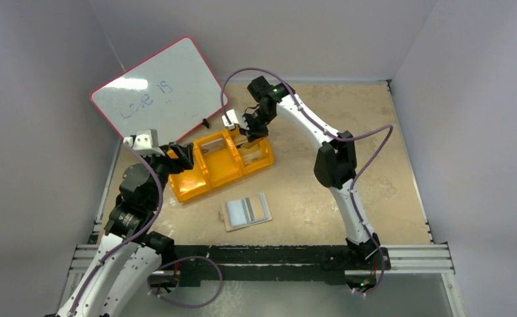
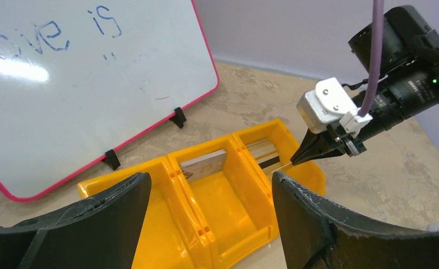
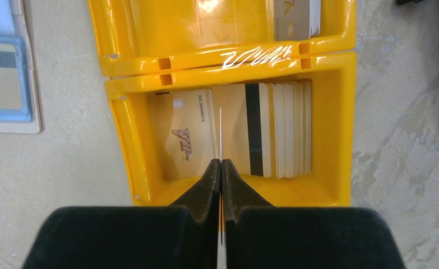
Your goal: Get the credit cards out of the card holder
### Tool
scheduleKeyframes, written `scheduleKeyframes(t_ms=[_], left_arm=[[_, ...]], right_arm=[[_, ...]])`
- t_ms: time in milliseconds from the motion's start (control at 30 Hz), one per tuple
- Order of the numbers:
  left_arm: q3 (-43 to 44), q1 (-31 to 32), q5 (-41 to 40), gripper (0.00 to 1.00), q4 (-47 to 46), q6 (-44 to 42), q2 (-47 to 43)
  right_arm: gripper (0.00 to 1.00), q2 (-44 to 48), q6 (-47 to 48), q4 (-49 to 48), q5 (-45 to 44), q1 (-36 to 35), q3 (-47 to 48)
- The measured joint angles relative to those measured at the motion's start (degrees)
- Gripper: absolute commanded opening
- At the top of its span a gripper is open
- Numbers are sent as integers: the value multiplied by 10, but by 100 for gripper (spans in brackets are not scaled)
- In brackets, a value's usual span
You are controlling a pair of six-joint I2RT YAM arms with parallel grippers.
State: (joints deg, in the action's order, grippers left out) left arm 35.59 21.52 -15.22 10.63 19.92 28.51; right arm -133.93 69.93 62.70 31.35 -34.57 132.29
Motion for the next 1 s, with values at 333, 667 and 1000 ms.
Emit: scheduleKeyframes(t_ms=[333,667,1000], left_arm=[[7,0,-12,79,13,0,0],[7,0,-16,79,12,0,4],[7,0,-16,79,11,-10,27]], right_arm=[[0,-36,5,-5,16,-2,22],[0,-19,-24,-84,93,11,-18],[0,-3,-68,-158,178,37,-86]])
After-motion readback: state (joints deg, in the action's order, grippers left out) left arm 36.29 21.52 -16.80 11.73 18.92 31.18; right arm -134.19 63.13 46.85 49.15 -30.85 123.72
